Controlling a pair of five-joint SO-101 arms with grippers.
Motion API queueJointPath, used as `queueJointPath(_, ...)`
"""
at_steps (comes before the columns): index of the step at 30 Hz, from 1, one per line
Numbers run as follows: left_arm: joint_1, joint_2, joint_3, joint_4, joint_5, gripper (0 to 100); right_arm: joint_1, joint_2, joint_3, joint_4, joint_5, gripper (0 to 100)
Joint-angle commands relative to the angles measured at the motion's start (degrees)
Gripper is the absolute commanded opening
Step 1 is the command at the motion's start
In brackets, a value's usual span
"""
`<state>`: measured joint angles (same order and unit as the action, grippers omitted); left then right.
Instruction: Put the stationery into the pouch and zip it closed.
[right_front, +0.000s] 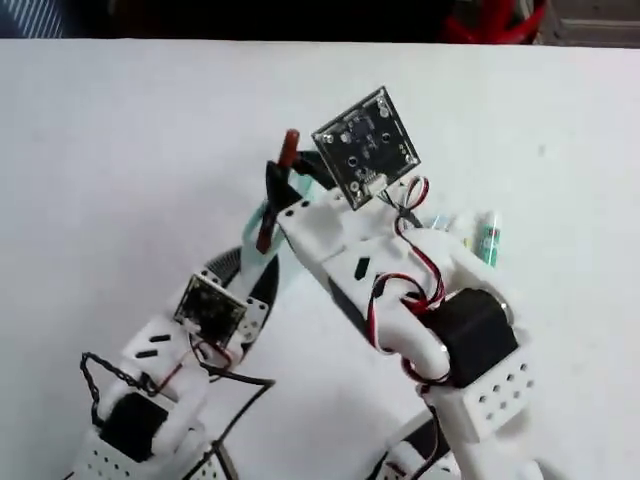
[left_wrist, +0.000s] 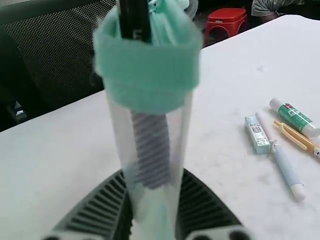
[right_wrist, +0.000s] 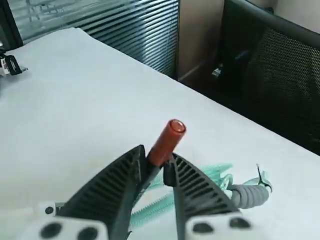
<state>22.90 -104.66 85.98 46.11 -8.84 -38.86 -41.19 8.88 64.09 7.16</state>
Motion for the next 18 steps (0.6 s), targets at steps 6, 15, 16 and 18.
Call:
queueJointPath(6,-0.2,0.0,-0.4,-1.6,-0.7,2,-0.1,0.0,0.9,1.6,1.0,1.7)
queueJointPath(15,-0.2,0.0,-0.4,-1.6,-0.7,2,-0.1,0.0,1.0,1.6,1.0,1.8)
queueJointPath(16,-0.2,0.0,-0.4,-1.6,-0.7,2,-0.1,0.0,1.0,1.6,1.0,1.8)
queueJointPath(18,-0.2,0.0,-0.4,-1.6,-0.7,2,-0.1,0.0,1.0,1.6,1.0,1.8)
